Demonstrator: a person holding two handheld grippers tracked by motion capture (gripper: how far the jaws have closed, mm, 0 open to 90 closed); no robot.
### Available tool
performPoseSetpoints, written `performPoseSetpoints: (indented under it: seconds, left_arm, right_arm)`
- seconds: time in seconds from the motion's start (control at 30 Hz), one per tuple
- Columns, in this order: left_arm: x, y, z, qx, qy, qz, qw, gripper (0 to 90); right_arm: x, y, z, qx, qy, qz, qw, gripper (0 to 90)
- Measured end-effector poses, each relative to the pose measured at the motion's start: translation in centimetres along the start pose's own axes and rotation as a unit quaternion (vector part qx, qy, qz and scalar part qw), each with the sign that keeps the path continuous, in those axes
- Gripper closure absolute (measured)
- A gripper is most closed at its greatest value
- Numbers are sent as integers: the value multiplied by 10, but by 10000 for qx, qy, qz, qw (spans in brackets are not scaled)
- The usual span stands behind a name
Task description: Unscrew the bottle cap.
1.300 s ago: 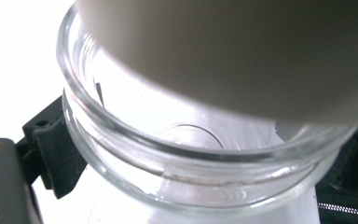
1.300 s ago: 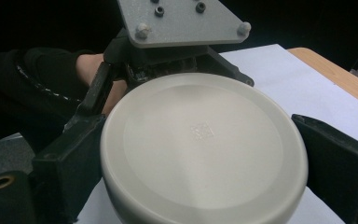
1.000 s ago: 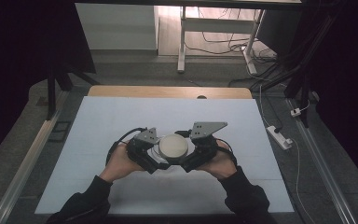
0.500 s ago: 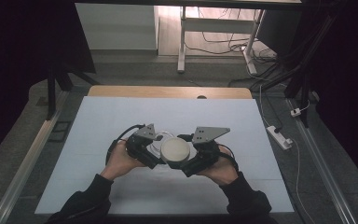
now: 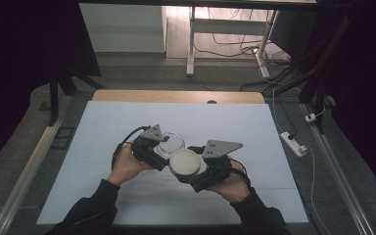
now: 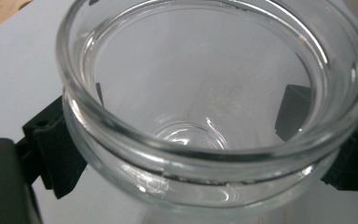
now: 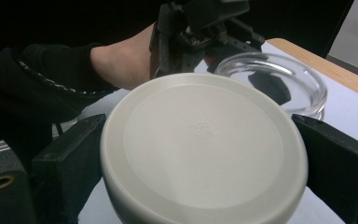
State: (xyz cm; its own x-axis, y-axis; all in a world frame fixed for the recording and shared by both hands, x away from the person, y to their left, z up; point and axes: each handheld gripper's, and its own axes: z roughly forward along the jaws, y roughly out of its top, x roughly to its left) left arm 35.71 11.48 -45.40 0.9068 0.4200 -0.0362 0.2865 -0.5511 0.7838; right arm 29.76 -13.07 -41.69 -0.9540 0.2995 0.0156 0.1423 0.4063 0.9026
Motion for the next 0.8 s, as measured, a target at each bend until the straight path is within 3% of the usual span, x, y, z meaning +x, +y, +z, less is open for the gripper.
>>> performPoseSetpoints:
  seconds: [0.37, 0.8]
  left_arm:
    - [6, 5, 1, -114, 101, -55, 9999, 78]
    - [14, 12, 6, -201, 183, -91, 9996, 78]
  right_arm:
    - [5, -13, -2, 73, 7, 97, 9999, 71]
    - [13, -24, 3, 179, 4, -10, 9998, 72]
